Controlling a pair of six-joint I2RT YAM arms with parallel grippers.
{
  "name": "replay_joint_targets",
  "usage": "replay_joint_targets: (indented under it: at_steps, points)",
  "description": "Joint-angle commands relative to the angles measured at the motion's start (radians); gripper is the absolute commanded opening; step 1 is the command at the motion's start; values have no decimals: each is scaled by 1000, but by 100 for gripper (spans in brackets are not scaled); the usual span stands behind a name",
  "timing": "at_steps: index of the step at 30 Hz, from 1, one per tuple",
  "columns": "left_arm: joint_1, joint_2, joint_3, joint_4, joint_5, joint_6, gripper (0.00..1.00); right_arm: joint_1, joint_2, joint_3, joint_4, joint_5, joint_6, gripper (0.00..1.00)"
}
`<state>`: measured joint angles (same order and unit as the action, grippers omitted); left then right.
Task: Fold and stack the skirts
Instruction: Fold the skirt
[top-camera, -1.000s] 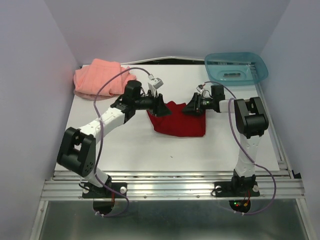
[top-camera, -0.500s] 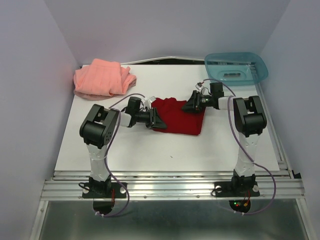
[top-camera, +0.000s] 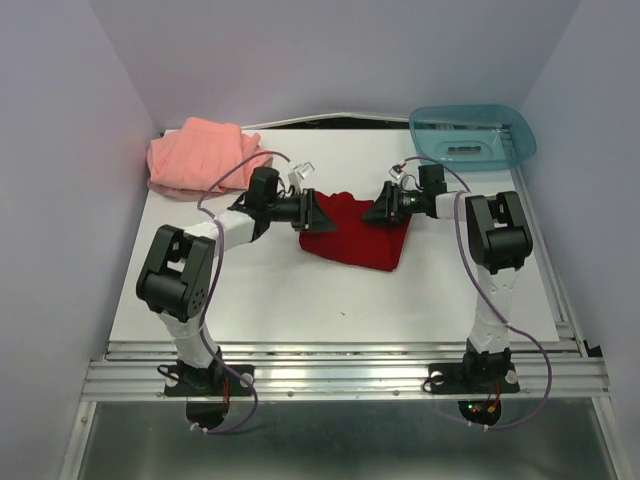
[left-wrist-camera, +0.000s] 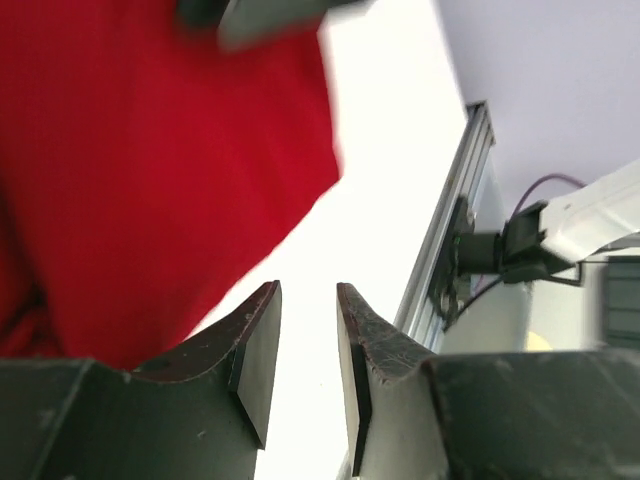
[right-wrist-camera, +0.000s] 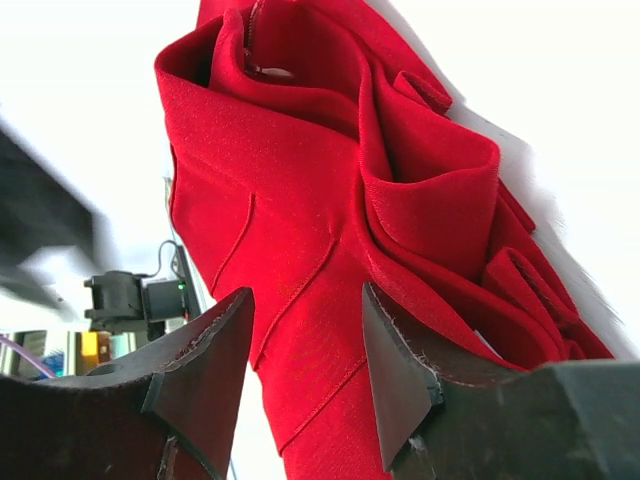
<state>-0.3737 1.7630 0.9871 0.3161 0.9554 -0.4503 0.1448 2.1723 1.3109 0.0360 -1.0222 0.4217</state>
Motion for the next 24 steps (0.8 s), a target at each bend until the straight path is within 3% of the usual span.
replay_joint_targets:
  at_steps: [1,7,11,16,20,24]
  points:
    - [-8,22,177,72,-35,-71,39,21,18,-41,-67,106,-90,55]
    - [-18,281,280,257,-67,-353,37,30,29,-29,-94,116,-118,55]
    - [-4,429,318,288,-122,-404,32,30,29,-6,-155,119,-167,55]
    - [39,484,315,272,-199,-401,31,30,34,10,-241,132,-259,56]
    - [97,438,289,209,-313,-305,32,30,15,-5,-298,185,-343,55]
    - [104,346,229,198,-256,-234,31,30,4,-32,-341,218,-453,55]
